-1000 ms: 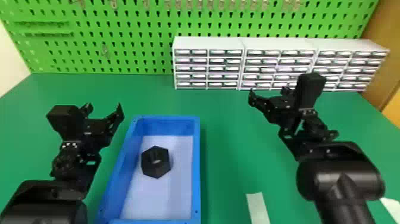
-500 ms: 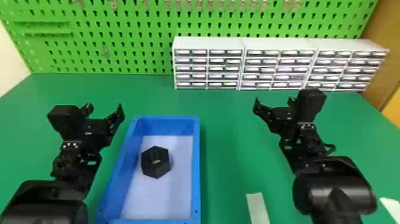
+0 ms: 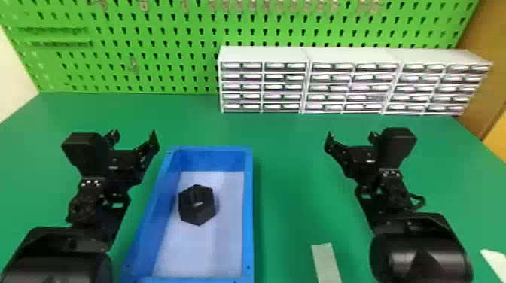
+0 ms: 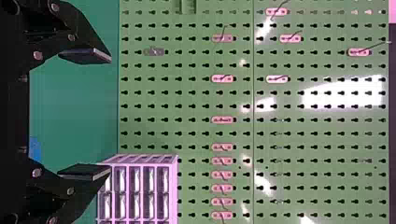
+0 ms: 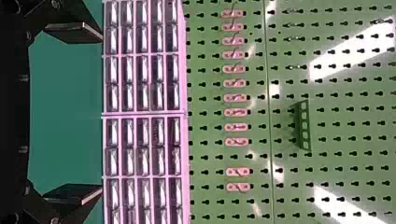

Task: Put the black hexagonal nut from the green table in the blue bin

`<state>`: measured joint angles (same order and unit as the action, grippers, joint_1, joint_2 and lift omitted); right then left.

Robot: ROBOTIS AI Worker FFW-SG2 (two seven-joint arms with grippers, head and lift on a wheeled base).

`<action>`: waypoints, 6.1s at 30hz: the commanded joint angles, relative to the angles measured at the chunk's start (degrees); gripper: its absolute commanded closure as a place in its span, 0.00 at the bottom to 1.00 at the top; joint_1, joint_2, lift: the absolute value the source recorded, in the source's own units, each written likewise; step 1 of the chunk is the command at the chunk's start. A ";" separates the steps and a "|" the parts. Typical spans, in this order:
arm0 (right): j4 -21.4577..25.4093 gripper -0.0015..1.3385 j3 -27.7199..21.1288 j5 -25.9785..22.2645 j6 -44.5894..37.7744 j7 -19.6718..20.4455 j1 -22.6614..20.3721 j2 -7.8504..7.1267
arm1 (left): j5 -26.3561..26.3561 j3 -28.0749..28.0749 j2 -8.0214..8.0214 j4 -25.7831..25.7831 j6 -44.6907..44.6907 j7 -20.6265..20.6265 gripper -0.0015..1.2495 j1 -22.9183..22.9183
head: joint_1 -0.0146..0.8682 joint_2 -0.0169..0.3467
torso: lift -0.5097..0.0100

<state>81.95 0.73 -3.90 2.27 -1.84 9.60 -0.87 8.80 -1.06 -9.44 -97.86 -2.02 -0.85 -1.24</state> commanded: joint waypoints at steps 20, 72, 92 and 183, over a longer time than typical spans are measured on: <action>-0.13 0.12 -0.47 -0.93 -0.87 -0.01 -0.20 -0.18 | -0.01 0.09 -0.06 0.04 0.00 -0.03 0.34 0.01 | 0.79 0.19 | 0.79; 0.23 0.12 0.06 -0.93 -2.27 -0.01 0.07 -0.53 | 0.07 0.18 -0.06 0.04 0.00 -0.03 0.34 -0.08 | 0.79 0.19 | 0.79; 0.23 0.12 0.50 -1.02 -2.89 -0.01 0.07 -0.80 | -0.01 0.18 -0.06 0.04 0.00 -0.03 0.34 0.01 | 0.79 0.19 | 0.79; 0.40 0.12 0.68 -1.37 -3.42 -0.01 0.95 -1.32 | -0.01 0.27 -0.06 0.04 0.00 -0.03 0.34 0.18 | 0.79 0.19 | 0.79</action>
<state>82.35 1.41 -5.23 -1.14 -1.84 10.63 -2.24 8.79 -0.79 -9.46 -97.82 -2.02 -0.86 -1.05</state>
